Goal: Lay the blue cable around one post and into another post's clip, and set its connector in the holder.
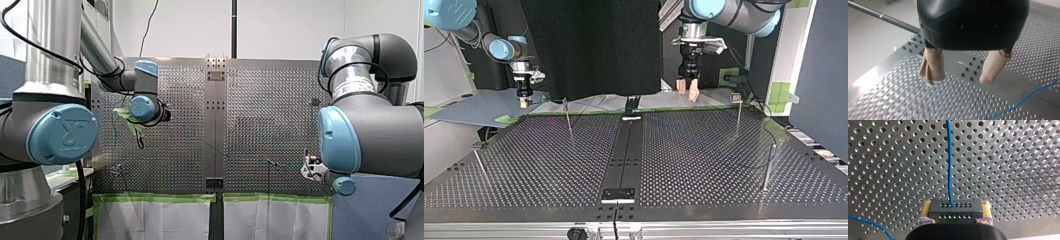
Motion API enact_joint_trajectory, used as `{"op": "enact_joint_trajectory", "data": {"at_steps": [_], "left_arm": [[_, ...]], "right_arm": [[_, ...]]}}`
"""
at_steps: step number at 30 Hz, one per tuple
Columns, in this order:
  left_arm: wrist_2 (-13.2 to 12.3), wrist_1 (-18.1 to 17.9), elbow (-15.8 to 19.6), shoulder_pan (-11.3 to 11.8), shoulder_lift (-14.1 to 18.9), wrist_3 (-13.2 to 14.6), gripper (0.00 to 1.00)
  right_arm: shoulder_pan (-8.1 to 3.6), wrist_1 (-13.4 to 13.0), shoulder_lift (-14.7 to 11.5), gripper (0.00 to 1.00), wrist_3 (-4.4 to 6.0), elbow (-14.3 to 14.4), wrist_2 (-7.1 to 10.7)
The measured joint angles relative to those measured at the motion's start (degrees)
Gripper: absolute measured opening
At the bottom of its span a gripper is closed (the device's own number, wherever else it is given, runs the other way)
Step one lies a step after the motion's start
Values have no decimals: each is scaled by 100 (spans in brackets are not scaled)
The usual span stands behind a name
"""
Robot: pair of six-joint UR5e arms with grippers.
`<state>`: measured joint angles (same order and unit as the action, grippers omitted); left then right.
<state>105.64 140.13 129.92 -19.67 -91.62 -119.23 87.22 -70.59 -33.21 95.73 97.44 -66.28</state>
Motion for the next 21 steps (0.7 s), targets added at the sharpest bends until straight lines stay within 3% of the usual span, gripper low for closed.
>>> {"op": "enact_joint_trajectory", "data": {"at_steps": [6,21], "left_arm": [[-46,55,65,292,292,-293,100],[-576,89,40,1029,945,-1010,100]], "right_arm": [[8,-20,8,0,7,0,0],[35,-25,18,0,17,-3,96]]}}
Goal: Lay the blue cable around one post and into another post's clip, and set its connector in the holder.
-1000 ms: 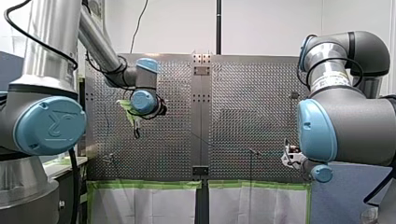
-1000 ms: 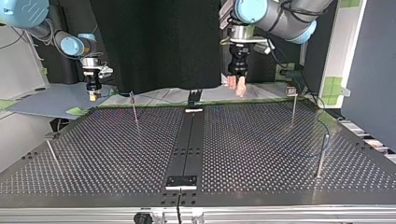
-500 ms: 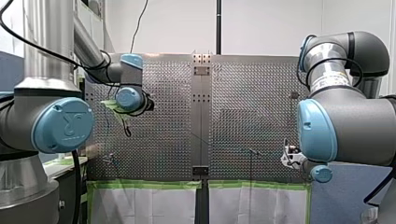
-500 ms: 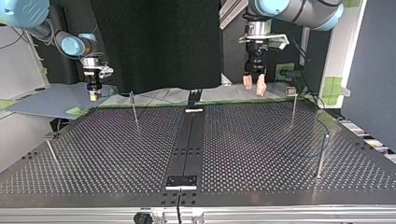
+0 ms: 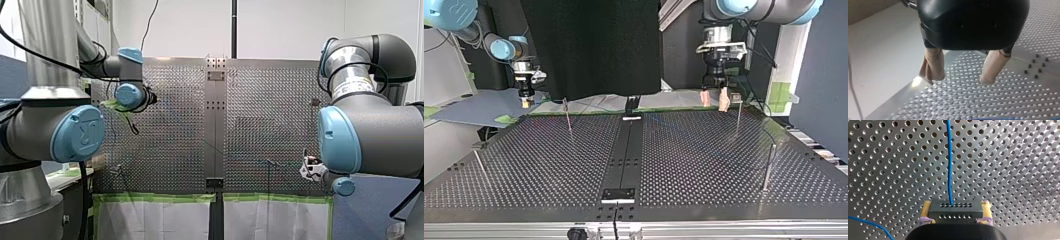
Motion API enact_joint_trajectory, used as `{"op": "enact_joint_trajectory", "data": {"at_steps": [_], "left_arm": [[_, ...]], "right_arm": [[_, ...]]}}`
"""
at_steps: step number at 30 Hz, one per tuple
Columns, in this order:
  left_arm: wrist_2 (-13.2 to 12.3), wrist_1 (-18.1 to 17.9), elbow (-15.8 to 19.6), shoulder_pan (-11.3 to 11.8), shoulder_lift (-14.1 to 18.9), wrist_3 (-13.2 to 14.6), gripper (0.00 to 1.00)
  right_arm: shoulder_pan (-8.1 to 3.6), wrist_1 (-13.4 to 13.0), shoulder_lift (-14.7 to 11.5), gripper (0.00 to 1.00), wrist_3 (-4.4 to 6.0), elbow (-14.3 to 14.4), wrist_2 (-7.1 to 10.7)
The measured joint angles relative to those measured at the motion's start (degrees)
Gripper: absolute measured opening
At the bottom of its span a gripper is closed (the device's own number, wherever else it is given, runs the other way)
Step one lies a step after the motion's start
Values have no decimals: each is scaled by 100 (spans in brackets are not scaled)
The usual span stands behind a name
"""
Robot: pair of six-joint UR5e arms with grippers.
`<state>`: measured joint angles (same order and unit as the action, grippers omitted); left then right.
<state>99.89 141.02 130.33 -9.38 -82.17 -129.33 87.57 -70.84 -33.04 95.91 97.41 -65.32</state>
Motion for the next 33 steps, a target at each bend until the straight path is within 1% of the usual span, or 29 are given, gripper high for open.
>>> {"op": "enact_joint_trajectory", "data": {"at_steps": [2,5,13,15,19,23,27,33], "left_arm": [[20,4,1,85,22,-61,100],[136,17,1,246,41,-142,100],[616,88,7,741,48,-219,100],[742,74,10,840,49,-294,100],[904,-47,9,947,49,-471,100],[837,-223,2,996,49,-659,100],[634,-453,-6,1017,49,-889,100],[362,-726,-25,1045,49,-1164,100]], "right_arm": [[1,3,0,0,0,0,0],[1,6,1,0,0,-2,0],[9,8,1,0,0,-3,1],[9,8,2,0,0,-1,1],[9,8,3,0,0,-1,1],[10,8,3,0,1,-2,0],[16,8,3,0,0,-2,0],[21,8,6,0,-2,-2,1]]}}
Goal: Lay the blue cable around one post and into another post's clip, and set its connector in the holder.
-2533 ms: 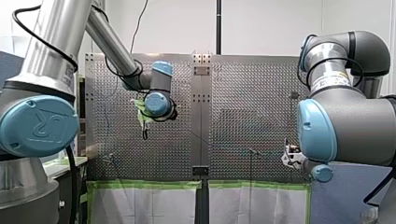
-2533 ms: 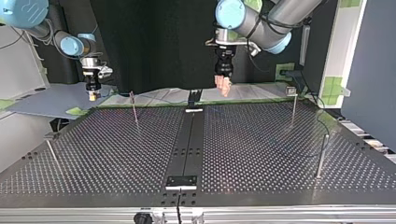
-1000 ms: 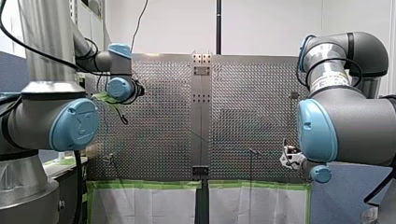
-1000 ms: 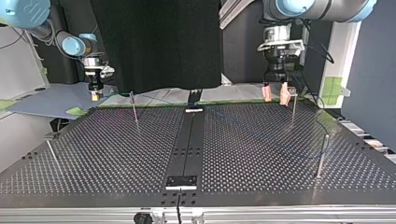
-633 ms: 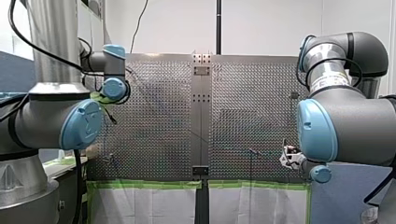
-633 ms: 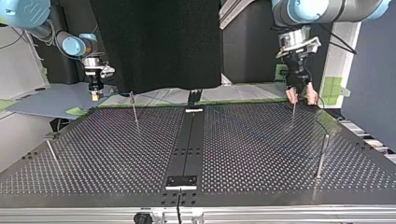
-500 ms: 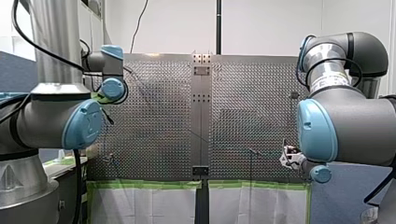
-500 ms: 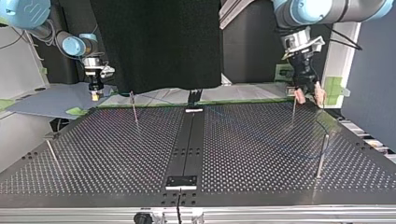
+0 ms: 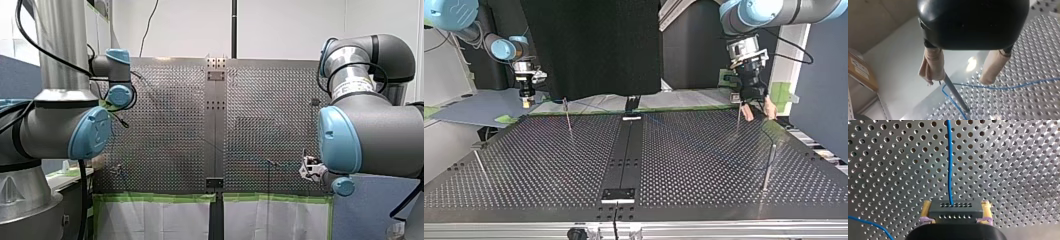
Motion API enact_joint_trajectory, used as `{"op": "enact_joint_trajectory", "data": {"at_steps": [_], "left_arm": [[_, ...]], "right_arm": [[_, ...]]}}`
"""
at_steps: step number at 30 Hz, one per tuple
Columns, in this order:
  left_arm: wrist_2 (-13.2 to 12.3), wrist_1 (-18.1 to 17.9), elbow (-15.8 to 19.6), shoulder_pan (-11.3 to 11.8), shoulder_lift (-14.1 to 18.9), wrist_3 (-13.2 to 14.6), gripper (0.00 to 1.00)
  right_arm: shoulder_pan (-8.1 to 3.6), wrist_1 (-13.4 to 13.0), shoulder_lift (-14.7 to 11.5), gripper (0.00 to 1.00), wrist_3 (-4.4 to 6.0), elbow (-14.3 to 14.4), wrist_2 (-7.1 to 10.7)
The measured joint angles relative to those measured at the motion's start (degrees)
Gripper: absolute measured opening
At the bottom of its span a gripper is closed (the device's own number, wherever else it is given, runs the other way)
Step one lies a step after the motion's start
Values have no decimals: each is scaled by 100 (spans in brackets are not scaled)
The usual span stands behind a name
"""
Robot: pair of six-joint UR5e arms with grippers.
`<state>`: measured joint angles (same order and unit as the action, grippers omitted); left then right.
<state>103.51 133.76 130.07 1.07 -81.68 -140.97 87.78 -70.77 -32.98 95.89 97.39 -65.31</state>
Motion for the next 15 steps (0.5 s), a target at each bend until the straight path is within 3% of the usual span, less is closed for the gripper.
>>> {"op": "enact_joint_trajectory", "data": {"at_steps": [10,15], "left_arm": [[-481,-204,-197,125,-48,-496,100],[-556,-214,-255,168,-204,-741,100]], "right_arm": [[1,0,3,0,0,3,0],[10,0,4,0,-4,3,0]]}}
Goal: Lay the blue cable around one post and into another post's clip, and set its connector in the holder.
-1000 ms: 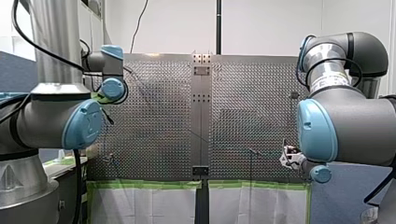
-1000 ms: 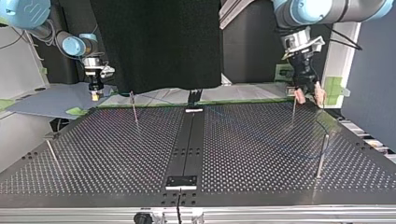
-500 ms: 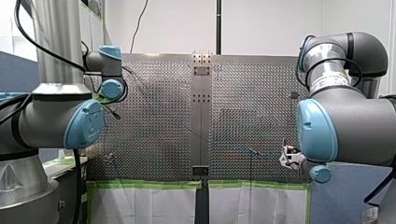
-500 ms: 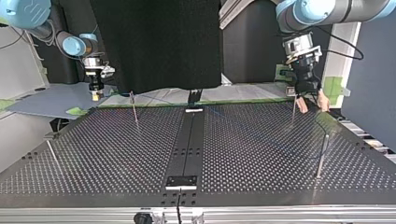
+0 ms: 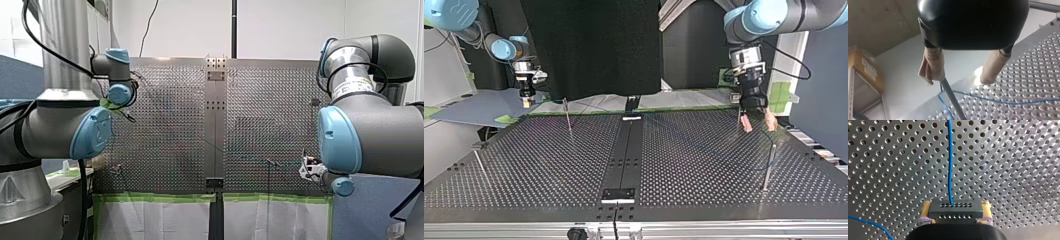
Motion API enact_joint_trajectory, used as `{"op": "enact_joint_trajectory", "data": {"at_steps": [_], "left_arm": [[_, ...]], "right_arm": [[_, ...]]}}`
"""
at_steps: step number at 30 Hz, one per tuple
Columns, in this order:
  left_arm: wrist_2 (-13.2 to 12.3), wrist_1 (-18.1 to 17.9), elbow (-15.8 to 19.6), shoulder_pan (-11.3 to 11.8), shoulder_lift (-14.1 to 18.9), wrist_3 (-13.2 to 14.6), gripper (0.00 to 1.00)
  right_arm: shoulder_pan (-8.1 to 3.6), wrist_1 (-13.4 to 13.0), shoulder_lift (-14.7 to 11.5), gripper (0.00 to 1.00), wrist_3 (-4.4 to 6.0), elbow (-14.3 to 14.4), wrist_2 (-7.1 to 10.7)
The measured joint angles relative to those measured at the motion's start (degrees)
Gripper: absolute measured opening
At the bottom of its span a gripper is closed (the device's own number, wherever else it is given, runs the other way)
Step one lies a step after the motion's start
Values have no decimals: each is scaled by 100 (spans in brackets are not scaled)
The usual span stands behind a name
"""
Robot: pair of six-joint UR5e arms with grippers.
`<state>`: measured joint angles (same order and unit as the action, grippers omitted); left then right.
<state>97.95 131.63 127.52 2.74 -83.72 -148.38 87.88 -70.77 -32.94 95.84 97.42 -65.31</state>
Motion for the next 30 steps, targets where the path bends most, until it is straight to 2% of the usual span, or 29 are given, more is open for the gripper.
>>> {"op": "enact_joint_trajectory", "data": {"at_steps": [4,14,24,30], "left_arm": [[34,-7,-16,45,-157,-181,100],[177,3,-142,179,-145,-220,100],[119,4,-301,278,-156,-254,100],[72,14,-459,327,-279,-326,100]], "right_arm": [[3,0,0,0,-2,-2,0],[13,-5,0,0,0,-1,0],[15,-7,1,0,3,-4,0],[15,-9,0,0,6,-1,0]]}}
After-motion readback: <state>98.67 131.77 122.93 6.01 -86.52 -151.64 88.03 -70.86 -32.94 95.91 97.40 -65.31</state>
